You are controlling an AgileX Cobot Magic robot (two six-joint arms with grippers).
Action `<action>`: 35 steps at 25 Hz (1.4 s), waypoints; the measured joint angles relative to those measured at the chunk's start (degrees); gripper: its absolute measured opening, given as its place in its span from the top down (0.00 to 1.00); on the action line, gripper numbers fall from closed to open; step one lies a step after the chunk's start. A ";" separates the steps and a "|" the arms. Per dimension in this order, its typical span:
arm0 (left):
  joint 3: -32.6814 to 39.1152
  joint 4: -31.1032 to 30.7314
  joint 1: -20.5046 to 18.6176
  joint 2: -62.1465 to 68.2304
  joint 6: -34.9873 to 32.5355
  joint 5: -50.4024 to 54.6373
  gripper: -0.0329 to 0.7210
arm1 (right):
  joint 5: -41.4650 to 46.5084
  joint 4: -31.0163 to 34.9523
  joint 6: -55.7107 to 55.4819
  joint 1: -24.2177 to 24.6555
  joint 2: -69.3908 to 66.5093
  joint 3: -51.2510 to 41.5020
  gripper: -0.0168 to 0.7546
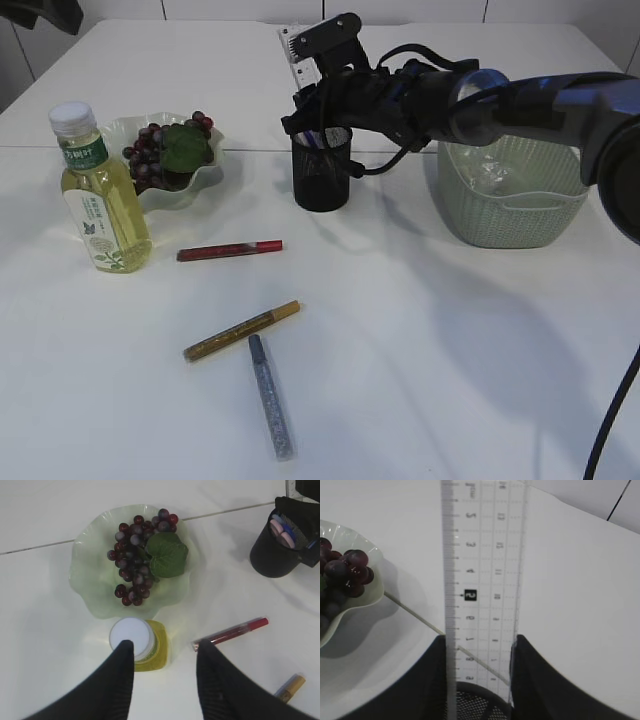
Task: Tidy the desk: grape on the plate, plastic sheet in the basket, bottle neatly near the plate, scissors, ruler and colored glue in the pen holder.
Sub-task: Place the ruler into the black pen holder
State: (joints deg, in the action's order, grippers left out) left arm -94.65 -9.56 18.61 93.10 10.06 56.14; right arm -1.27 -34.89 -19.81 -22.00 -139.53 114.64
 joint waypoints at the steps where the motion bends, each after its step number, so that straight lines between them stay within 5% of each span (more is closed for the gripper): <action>1: 0.00 0.00 0.00 0.13 0.00 0.00 0.55 | 0.00 -0.13 0.00 0.00 0.00 0.00 0.59; 14: 0.00 0.21 0.00 0.38 0.00 0.00 0.55 | 0.10 -0.34 0.00 0.13 0.00 0.00 0.58; 23: 0.00 0.52 0.00 0.38 0.00 0.00 0.55 | 1.27 -0.34 -0.91 0.13 0.00 0.00 0.45; 35: 0.00 1.51 0.00 0.38 0.00 0.00 0.55 | 3.74 -0.34 -1.50 0.13 3.57 0.00 0.42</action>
State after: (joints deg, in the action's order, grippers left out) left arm -94.65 -8.05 18.61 93.48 10.06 56.14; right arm 2.46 -35.23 -21.32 -21.87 -135.96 114.64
